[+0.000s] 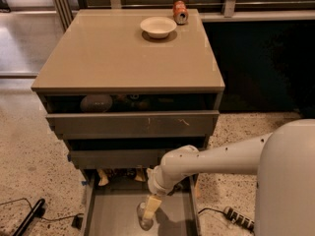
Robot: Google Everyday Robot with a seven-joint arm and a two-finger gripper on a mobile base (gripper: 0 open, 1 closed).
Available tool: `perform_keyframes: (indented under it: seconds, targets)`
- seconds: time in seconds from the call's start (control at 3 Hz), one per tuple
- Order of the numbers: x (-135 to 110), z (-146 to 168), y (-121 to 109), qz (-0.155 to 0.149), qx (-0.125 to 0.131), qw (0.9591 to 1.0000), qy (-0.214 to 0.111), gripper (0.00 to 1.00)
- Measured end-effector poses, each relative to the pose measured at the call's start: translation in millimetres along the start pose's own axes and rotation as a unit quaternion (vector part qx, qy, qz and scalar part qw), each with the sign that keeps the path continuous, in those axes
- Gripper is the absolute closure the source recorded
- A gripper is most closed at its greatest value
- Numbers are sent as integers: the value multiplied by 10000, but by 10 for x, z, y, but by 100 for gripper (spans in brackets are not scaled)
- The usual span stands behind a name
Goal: Pick water bottle from bottom drawer and place on counter
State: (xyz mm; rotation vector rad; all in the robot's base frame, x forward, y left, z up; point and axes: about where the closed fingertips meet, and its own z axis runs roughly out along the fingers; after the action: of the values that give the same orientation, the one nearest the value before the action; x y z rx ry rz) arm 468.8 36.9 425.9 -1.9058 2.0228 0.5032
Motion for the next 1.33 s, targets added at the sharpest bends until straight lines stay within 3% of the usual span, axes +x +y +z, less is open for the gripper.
perform_keyframes:
  seconds: [0.33,0.67,1.33]
  targets:
    - [13,127,-60,83,-19,10000,-18,0]
    - [-66,537,-177,103,23,9997,232,0]
    - [-9,589,-208,198,204,9995,170,0]
